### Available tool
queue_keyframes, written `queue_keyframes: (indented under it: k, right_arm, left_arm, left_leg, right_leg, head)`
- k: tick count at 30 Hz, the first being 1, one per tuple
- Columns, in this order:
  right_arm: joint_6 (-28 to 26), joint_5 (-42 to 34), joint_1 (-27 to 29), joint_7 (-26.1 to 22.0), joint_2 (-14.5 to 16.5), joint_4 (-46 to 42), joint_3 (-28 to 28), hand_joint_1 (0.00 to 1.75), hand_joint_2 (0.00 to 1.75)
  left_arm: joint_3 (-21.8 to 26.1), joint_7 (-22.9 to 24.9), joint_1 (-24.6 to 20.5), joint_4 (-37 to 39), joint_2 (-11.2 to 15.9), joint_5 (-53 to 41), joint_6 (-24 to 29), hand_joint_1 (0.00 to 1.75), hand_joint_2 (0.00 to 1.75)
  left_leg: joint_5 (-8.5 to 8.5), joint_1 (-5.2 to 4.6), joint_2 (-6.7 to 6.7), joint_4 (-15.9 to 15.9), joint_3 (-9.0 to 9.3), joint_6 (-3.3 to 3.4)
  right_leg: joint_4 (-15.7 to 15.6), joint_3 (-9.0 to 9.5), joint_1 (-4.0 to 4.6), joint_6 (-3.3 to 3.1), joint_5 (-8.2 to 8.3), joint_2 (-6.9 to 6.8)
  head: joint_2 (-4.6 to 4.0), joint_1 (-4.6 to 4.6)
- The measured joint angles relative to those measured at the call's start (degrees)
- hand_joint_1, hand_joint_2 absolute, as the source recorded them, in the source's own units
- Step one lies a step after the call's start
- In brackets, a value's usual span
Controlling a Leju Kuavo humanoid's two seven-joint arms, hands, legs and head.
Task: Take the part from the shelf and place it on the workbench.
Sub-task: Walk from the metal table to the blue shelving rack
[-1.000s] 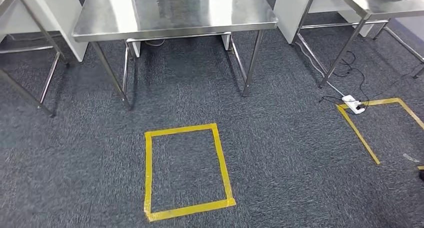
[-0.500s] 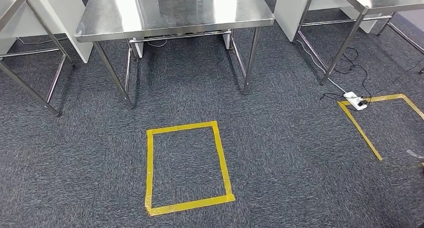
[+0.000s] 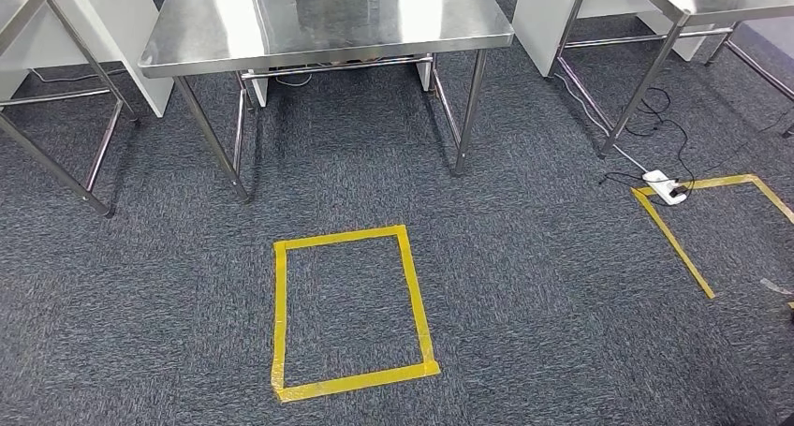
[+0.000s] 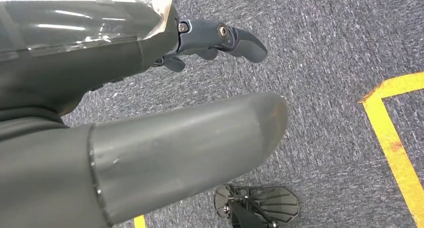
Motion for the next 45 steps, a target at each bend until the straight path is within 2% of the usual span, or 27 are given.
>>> queue_keyframes:
  k: [7, 9, 11, 13, 15, 16, 17, 18, 19, 20, 21, 22, 23, 24, 26, 28, 30, 31, 32, 33, 34, 37, 39, 40, 41, 43, 45]
  right_arm:
    - [-0.29, -0.19, 0.00, 0.38, 0.02, 0.00, 0.00, 0.00, 0.00]
    - [-0.62, -0.27, -0.01, 0.45, 0.19, -0.02, 0.00, 0.00, 0.00]
    - [-1.00, -0.46, -0.01, 0.44, 0.34, -0.09, 0.00, 0.00, 0.00]
    - [-1.31, -0.68, -0.01, 0.44, 0.32, -0.13, 0.00, 0.00, 0.00]
    - [-1.43, -0.83, 0.02, 0.50, 0.33, -0.13, -0.01, 0.00, 0.00]
    - [-1.44, -0.86, 0.06, 0.55, 0.35, -0.13, -0.02, 0.00, 0.00]
    - [-1.45, -0.90, 0.13, 0.62, 0.34, -0.13, -0.03, 0.00, 0.00]
    - [-1.46, -0.96, 0.20, 0.68, 0.32, -0.13, -0.04, 0.00, 0.00]
    - [-1.47, -1.00, 0.25, 0.72, 0.29, -0.13, -0.05, 0.00, 0.00]
    - [-1.48, -1.05, 0.22, 0.74, 0.34, -0.13, -0.06, 0.00, 0.00]
    - [-1.48, -1.11, 0.11, 0.74, 0.63, -0.08, -0.07, 0.00, 0.00]
    - [-1.53, -1.15, -0.05, 0.73, 0.74, -0.14, -0.07, 0.00, 0.00]
    - [-1.58, -1.20, -0.19, 0.73, 0.98, -0.16, -0.07, 0.00, 0.00]
    - [-1.67, -1.23, -0.25, 0.72, 1.13, -0.20, -0.07, 0.00, 0.00]
    - [-1.82, -1.25, -0.22, 0.70, 1.07, -0.29, -0.08, 0.00, 0.00]
    - [-1.90, -1.25, -0.21, 0.68, 1.13, -0.34, -0.08, 0.00, 0.00]
    - [-1.93, -1.25, -0.22, 0.65, 1.29, -0.37, -0.09, 0.00, 0.00]
    - [-1.92, -1.26, -0.21, 0.64, 1.29, -0.37, -0.09, 0.00, 0.00]
    - [-1.90, -1.26, -0.15, 0.63, 1.30, -0.37, -0.09, 0.00, 0.00]
    - [-1.87, -1.28, -0.07, 0.63, 1.32, -0.37, -0.09, 0.00, 0.00]
    - [-1.85, -1.32, 0.01, 0.63, 1.32, -0.37, -0.09, 0.00, 0.00]
    - [-1.80, -1.44, -0.01, 0.63, 1.50, -0.35, -0.10, 0.00, 0.00]
    - [-1.78, -1.50, -0.06, 0.63, 1.58, -0.35, -0.11, 0.00, 0.00]
    - [-1.78, -1.54, 0.00, 0.63, 1.51, -0.37, -0.11, 0.00, 0.00]
    - [-1.79, -1.57, 0.09, 0.63, 1.46, -0.37, -0.11, 0.00, 0.00]
    - [-1.81, -1.63, 0.15, 0.63, 1.40, -0.37, -0.13, 0.00, 0.00]
    - [-1.81, -1.71, 0.04, 0.62, 1.37, -0.37, -0.13, 0.00, 0.00]
  left_arm:
    - [-0.01, 0.45, 0.00, 0.00, -0.27, -0.20, 0.16, 0.00, 0.00]
    - [-0.03, 0.46, -0.02, -0.02, -0.24, -0.43, 0.19, 0.00, 0.00]
    - [-0.06, 0.46, -0.06, -0.03, -0.28, -0.61, 0.24, 0.00, 0.00]
    - [-0.14, 0.46, -0.09, -0.02, -0.49, -0.73, 0.28, 0.00, 0.00]
    - [-0.21, 0.46, -0.10, -0.02, -0.64, -0.84, 0.38, 0.00, 0.00]
    - [-0.23, 0.46, -0.10, -0.02, -0.67, -0.87, 0.44, 0.00, 0.00]
    - [-0.25, 0.45, -0.10, -0.02, -0.70, -0.90, 0.49, 0.00, 0.00]
    - [-0.26, 0.40, -0.10, -0.02, -0.73, -0.92, 0.47, 0.00, 0.00]
    - [-0.28, 0.30, -0.10, -0.02, -0.74, -0.96, 0.40, 0.00, 0.00]
    - [-0.28, 0.14, -0.10, -0.03, -0.72, -0.99, 0.33, 0.00, 0.00]
    - [-0.28, -0.07, -0.06, -0.12, -0.53, -1.01, 0.33, 0.00, 0.00]
    - [-0.29, -0.29, -0.01, -0.15, -0.47, -1.02, 0.43, 0.00, 0.00]
    - [-0.28, -0.50, 0.00, -0.21, -0.37, -1.02, 0.58, 0.00, 0.00]
    - [-0.29, -0.71, 0.01, -0.26, -0.32, -1.02, 0.76, 0.00, 0.00]
    - [-0.29, -0.98, -0.06, -0.24, -0.47, -1.02, 0.99, 0.00, 0.00]
    - [-0.29, -1.08, -0.06, -0.22, -0.44, -1.02, 1.10, 0.00, 0.00]
    - [-0.28, -1.09, 0.05, -0.22, -0.32, -1.03, 1.19, 0.00, 0.00]
    - [-0.27, -1.12, 0.12, -0.22, -0.31, -1.04, 1.25, 0.00, 0.00]
    - [-0.27, -1.16, 0.18, -0.22, -0.28, -1.05, 1.32, 0.00, 0.00]
    - [-0.27, -1.24, 0.21, -0.22, -0.27, -1.08, 1.40, 0.00, 0.00]
    - [-0.28, -1.33, 0.21, -0.22, -0.27, -1.11, 1.45, 0.00, 0.00]
    - [-0.31, -1.56, 0.20, -0.23, -0.15, -1.26, 1.52, 0.00, 0.00]
    - [-0.32, -1.63, 0.17, -0.24, -0.06, -1.33, 1.54, 0.00, 0.00]
    - [-0.33, -1.66, 0.13, -0.23, -0.10, -1.35, 1.54, 0.00, 0.00]
    - [-0.37, -1.66, 0.07, -0.24, -0.12, -1.39, 1.53, 0.00, 0.00]
    - [-0.43, -1.66, -0.01, -0.24, -0.19, -1.56, 1.51, 0.00, 0.00]
    - [-0.46, -1.63, 0.02, -0.24, -0.23, -1.70, 1.49, 0.00, 0.00]
  left_leg:
    - [-0.03, -0.20, 0.00, 0.11, -0.06, 0.02]
    - [-0.06, -0.36, 0.01, 0.21, -0.10, 0.47]
    - [0.55, -0.27, 0.25, -1.00, 0.42, 1.21]
    - [1.45, 0.15, 0.84, -2.68, 1.02, 1.68]
    - [1.79, 0.44, 1.57, -3.12, 0.93, 1.80]
    - [1.85, 0.55, 1.94, -3.11, 0.76, 1.68]
    - [1.92, 0.72, 2.34, -3.09, 0.62, 1.41]
    - [1.97, 1.01, 2.76, -2.97, 0.47, 1.01]
    - [1.94, 1.42, 3.20, -2.67, 0.27, 0.47]
    - [1.76, 1.78, 3.65, -2.01, 0.00, -0.25]
    - [1.39, 2.01, 4.10, -1.19, -0.29, -1.03]
    - [0.87, 2.05, 4.58, -0.34, -0.49, -1.82]
    - [0.34, 2.00, 5.06, 0.31, -0.47, -2.49]
    - [-0.06, 1.99, 5.63, 0.50, -0.19, -2.94]
    - [-0.63, 2.42, 6.42, 0.57, 0.34, -3.48]
    - [-3.70, 2.78, 4.63, 3.37, -0.54, -3.51]
    - [-9.16, 2.43, 1.53, 10.83, -3.35, -3.02]
    - [-11.25, 2.08, 0.66, 14.86, -4.87, -2.67]
    - [-12.28, 1.73, 0.22, 17.56, -5.81, -2.22]
    - [-12.10, 1.37, -0.04, 18.17, -5.78, -1.62]
    - [-10.87, 0.99, -0.33, 16.48, -4.68, -0.86]
    - [-6.20, -0.07, -3.52, 6.07, 0.84, 1.68]
    - [-5.44, -0.55, -4.47, 3.42, 2.08, 2.27]
    - [-5.23, -0.71, -3.80, 3.16, 2.12, 2.24]
    - [-4.96, -0.65, -3.13, 2.73, 2.25, 2.27]
    - [-4.30, -0.52, -1.71, 1.61, 2.56, 2.54]
    - [-3.94, -0.57, -0.07, 1.09, 2.57, 2.81]
  right_leg:
    - [-0.08, 0.02, -0.31, 0.07, 0.05, 0.00]
    - [-0.38, 0.12, -0.81, 0.44, 0.28, 0.00]
    - [-0.45, 0.20, -0.84, 0.86, 0.32, 0.01]
    - [2.66, -1.32, -0.62, 0.69, -1.61, 0.03]
    - [10.11, -5.17, -1.01, 0.54, -5.19, 0.04]
    - [13.63, -7.01, -1.31, 0.80, -6.46, 0.03]
    - [15.36, -7.93, -1.73, 1.41, -6.79, -0.01]
    - [14.72, -7.65, -2.19, 2.29, -6.13, -0.11]
    - [11.77, -6.20, -2.68, 3.35, -4.68, -0.45]
    - [7.57, -4.09, -3.19, 4.45, -2.94, -1.56]
    - [4.44, -2.78, -3.43, 5.14, -1.52, -3.09]
    - [2.63, -2.08, -3.49, 5.11, -0.60, -4.32]
    - [2.28, -2.13, -3.44, 4.53, -0.28, -5.17]
    - [2.99, -2.77, -3.25, 3.62, -0.29, -5.04]
    - [3.40, -3.08, -3.27, 1.98, -0.16, -3.58]
    - [3.48, -3.32, -3.18, 0.96, 0.39, -2.26]
    - [3.51, -3.80, -2.70, 0.15, 0.92, -0.98]
    - [3.53, -4.09, -2.36, -0.17, 1.12, -0.24]
    - [3.54, -4.29, -1.99, -0.35, 1.24, 0.57]
    - [3.54, -4.38, -1.62, -0.46, 1.31, 1.43]
    - [3.54, -4.35, -1.27, -0.54, 1.37, 2.28]
    - [3.56, -4.28, -0.62, -0.49, 1.55, 4.62]
    - [3.52, -4.61, -0.60, -0.05, 1.83, 5.84]
    - [3.40, -4.85, -0.58, 0.26, 2.02, 6.43]
    - [3.46, -5.08, -0.55, 0.51, 2.08, 6.48]
    - [5.41, -6.38, -0.26, 0.63, 0.86, 4.35]
    - [11.58, -9.45, -0.25, 0.43, -2.40, 1.48]
  head:
    - [0.00, 0.04]
    - [0.00, -0.04]
    - [0.00, -0.15]
    - [0.00, 0.10]
    - [0.00, 0.65]
    - [0.00, 0.87]
    - [0.00, 0.98]
    - [0.00, 1.05]
    - [0.00, 1.20]
    - [0.00, 1.49]
    - [0.00, 2.11]
    - [-0.01, 2.63]
    - [-0.01, 2.90]
    - [-0.02, 2.85]
    - [-0.03, 1.71]
    - [-0.03, 0.62]
    - [-0.02, -0.26]
    - [-0.02, -0.58]
    - [-0.02, -0.87]
    - [-0.02, -1.09]
    - [-0.02, -1.25]
    - [-0.02, -1.22]
    - [-0.02, -0.92]
    - [-0.02, -0.91]
    - [-0.02, -0.89]
    - [-0.02, -0.59]
    - [-0.02, 0.05]
